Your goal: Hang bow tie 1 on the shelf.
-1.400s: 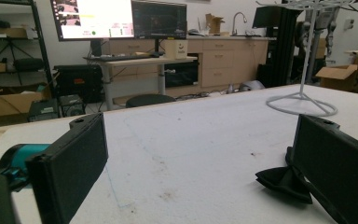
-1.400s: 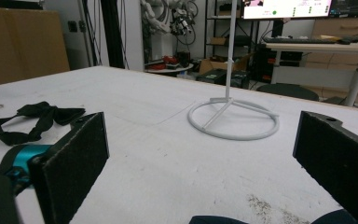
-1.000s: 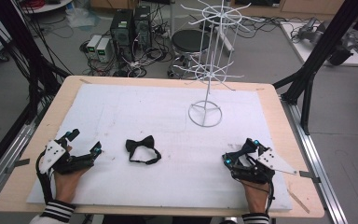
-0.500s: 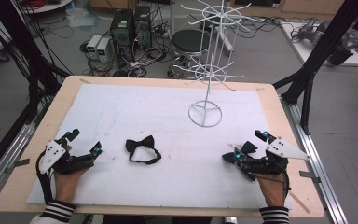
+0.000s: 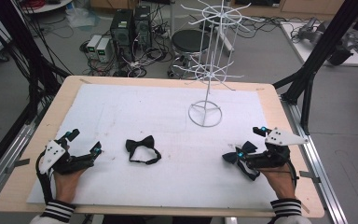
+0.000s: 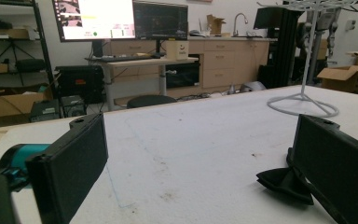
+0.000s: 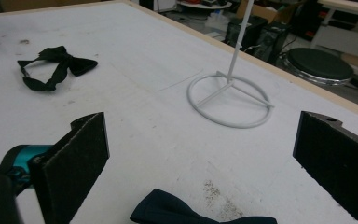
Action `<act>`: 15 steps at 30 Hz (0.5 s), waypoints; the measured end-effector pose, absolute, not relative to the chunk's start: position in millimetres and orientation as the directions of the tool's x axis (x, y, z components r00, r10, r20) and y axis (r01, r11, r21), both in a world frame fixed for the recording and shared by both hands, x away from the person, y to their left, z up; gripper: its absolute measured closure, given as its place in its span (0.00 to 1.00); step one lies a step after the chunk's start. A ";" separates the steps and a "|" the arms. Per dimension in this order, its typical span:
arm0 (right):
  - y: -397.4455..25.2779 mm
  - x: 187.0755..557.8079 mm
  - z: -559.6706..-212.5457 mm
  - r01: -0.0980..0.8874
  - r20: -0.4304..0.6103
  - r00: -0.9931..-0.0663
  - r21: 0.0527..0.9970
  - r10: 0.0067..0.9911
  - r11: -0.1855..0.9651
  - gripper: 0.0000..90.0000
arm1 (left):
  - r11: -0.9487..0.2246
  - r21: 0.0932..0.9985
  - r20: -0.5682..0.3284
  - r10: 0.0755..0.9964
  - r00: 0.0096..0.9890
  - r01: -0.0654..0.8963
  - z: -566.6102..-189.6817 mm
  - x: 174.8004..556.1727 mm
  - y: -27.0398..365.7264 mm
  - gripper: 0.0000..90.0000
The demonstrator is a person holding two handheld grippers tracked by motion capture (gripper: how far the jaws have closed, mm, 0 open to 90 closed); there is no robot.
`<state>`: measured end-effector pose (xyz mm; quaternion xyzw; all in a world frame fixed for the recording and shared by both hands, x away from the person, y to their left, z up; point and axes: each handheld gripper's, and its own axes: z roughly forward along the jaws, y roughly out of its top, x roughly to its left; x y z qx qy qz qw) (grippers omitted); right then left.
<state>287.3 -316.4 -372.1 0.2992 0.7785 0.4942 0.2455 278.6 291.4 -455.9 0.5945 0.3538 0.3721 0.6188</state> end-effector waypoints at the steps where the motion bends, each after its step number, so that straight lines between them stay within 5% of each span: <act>1: -316.7 288.5 -370.8 0.227 -0.088 -0.708 0.911 0.701 0.344 0.03 | 0.015 0.999 0.006 0.881 0.473 -0.040 -455.9 278.6 291.4 0.05; 15: -318.2 308.6 -359.4 0.282 -0.131 -0.761 0.815 0.635 0.507 0.03 | 0.008 0.999 0.012 0.881 0.474 -0.041 -455.9 278.3 291.7 0.05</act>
